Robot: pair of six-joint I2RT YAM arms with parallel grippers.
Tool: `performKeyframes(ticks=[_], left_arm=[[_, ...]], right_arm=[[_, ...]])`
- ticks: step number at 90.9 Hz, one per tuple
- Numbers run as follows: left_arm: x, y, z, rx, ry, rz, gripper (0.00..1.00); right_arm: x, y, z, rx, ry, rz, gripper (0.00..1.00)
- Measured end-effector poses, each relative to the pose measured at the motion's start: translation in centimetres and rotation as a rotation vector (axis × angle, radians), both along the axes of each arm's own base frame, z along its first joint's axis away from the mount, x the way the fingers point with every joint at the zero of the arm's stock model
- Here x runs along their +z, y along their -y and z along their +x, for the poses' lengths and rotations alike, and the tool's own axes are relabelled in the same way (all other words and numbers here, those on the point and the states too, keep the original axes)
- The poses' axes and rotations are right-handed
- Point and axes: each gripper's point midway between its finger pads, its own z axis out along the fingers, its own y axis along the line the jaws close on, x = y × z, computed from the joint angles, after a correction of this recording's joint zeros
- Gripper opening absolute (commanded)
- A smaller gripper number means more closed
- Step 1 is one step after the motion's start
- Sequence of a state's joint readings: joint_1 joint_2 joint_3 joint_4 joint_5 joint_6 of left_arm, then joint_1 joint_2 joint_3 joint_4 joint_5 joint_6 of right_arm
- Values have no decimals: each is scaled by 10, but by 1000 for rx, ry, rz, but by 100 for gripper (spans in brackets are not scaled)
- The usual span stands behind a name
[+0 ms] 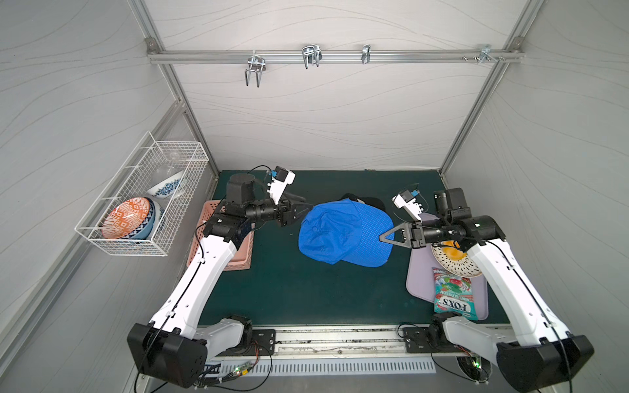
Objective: Turn the baseball cap inside out
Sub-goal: Turn over the baseball cap.
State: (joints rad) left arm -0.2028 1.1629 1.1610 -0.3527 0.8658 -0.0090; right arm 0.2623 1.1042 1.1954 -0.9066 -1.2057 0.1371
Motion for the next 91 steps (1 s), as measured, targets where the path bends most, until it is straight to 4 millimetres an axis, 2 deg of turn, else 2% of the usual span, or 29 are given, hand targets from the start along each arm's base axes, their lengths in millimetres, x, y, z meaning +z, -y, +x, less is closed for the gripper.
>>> performKeyframes(ticks=[6, 15, 24, 30, 42, 51, 60, 66, 75, 91], left_arm=[[-4, -5, 0, 47, -4, 11, 81], [-1, -16, -5, 124, 45, 34, 81], [10, -23, -20, 171, 166, 42, 80], [10, -17, -33, 167, 239, 52, 80], [-15, 15, -56, 100, 292, 90, 77], [-40, 36, -62, 96, 307, 117, 79], [-75, 46, -65, 120, 298, 149, 86], [-92, 49, -62, 147, 288, 159, 90], [-103, 50, -53, 193, 277, 161, 92], [-110, 55, -35, 263, 251, 123, 95]], right_arm=[[-1, 0, 6, -41, -49, -18, 0], [-6, 1, 23, -149, -153, -61, 0], [-17, 2, 39, -274, -300, -100, 0], [-25, 2, 49, -371, -403, -129, 0], [-30, 1, 64, -528, -561, -141, 0], [-34, -3, 73, -642, -656, -147, 0], [-36, -7, 76, -759, -742, -146, 0], [-35, -8, 77, -835, -788, -130, 0], [-31, -6, 81, -941, -852, -88, 0], [-11, 0, 94, -1072, -897, 24, 0]])
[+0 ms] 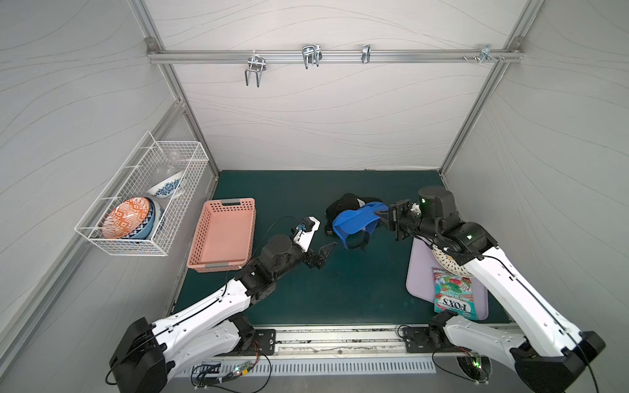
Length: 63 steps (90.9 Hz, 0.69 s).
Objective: Turn the baseball cap inside out
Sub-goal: Turn over the baseball cap.
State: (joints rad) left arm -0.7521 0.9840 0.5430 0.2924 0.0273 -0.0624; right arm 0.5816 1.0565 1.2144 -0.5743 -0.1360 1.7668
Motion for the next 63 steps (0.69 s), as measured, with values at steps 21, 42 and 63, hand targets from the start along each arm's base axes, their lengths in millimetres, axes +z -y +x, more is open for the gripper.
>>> performKeyframes(ticks=[21, 42, 63], left_arm=[[-32, 20, 25, 40, -98, -35, 97], [-34, 38, 55, 101, -116, -71, 97], [-18, 52, 94, 200, -71, -164, 97]], right_arm=[[38, 2, 10, -103, 73, 71, 0], [49, 5, 16, -158, 99, 94, 0], [54, 8, 17, -188, 110, 116, 0]])
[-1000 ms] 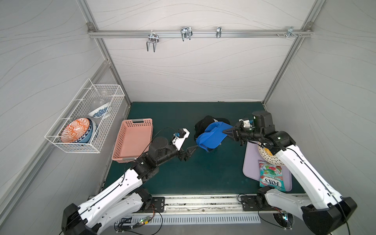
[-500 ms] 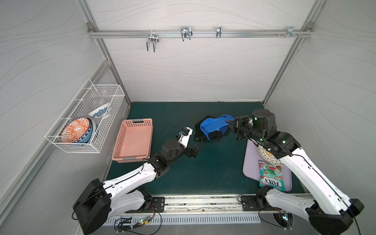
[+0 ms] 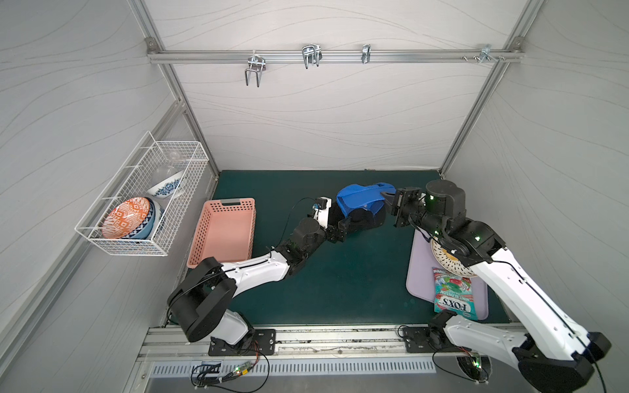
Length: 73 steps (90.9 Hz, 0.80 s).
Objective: Turn the baseball cap inside out
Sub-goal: Turn over the baseball cap.
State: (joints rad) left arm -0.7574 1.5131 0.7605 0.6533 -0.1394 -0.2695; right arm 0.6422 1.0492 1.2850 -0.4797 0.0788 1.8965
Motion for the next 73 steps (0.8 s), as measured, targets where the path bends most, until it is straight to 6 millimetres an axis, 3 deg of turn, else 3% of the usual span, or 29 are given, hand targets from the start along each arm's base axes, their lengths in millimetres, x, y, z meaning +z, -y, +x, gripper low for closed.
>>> performKeyframes(ticks=[9, 14, 29, 39, 48, 62, 73], left_arm=[[8, 9, 13, 23, 4, -32, 95], [15, 10, 22, 52, 9, -53, 90], [31, 9, 51, 179, 8, -108, 38], [23, 1, 63, 258, -9, -96, 18], [15, -10, 66, 317, -16, -64, 17], [-8, -46, 69, 419, -55, -30, 29], [-18, -66, 66, 441, -83, -14, 49]], right_arm=[[1, 3, -2, -12, 6, 3, 0], [2, 5, -3, -17, 8, 7, 0], [3, 8, -5, -27, 10, 19, 0], [3, 10, -5, -39, 12, 16, 0], [-2, 12, -5, -48, 4, 9, 0], [-12, 13, -7, -53, -11, 3, 0], [-22, 10, -8, -47, -35, 5, 0]])
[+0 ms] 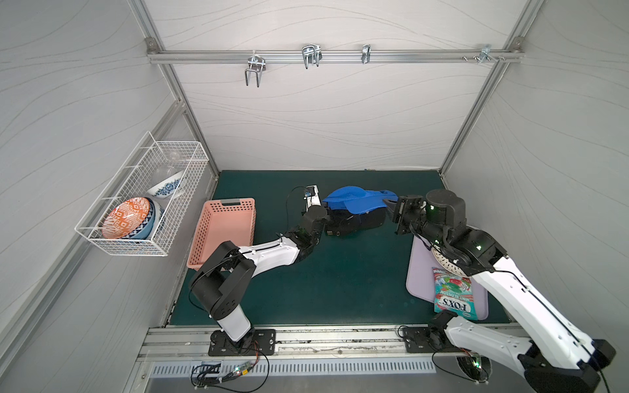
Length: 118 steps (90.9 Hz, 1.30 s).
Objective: Turn the baseball cap inside out
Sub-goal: Turn over the baseball cap.
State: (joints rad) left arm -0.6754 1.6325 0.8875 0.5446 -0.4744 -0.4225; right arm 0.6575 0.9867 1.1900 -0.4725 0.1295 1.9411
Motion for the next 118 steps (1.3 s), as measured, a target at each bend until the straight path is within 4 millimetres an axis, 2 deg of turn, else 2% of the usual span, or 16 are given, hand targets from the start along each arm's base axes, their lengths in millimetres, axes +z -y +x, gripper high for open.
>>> performKeyframes(ticks=[15, 20, 29, 42, 51, 59, 67, 81, 93, 101, 111, 118], left_arm=[[7, -7, -23, -129, -8, -2, 93], [14, -6, -38, -210, 1, -20, 100], [30, -9, -73, -341, 35, -38, 100], [39, -25, -127, -473, 57, -26, 100], [45, -43, -149, -511, 45, -23, 99], [49, -58, -159, -523, 21, -30, 98], [51, -61, -164, -565, -33, -33, 97], [71, -41, -169, -720, -106, -48, 92], [89, -23, -176, -859, -125, -65, 86], [93, -15, -181, -931, -133, -65, 73], [87, -10, -185, -982, -162, -75, 54], [85, -7, -186, -999, -184, -100, 52]], right_arm=[[6, 0, 4, -3, 45, 17, 0], [10, 2, 8, 1, 76, 8, 0], [12, 9, 18, 26, 124, -42, 0], [-5, 15, 29, 148, 193, -250, 0], [-16, 9, 22, 320, 300, -439, 0], [-23, 4, 7, 502, 421, -573, 1], [-28, 2, -11, 685, 542, -662, 1], [-27, 0, -46, 995, 746, -792, 0], [-22, -6, -81, 1211, 928, -797, 0], [-21, -8, -99, 1304, 1006, -760, 0], [-20, -10, -114, 1379, 1055, -701, 0], [-19, -13, -122, 1411, 1071, -660, 0]])
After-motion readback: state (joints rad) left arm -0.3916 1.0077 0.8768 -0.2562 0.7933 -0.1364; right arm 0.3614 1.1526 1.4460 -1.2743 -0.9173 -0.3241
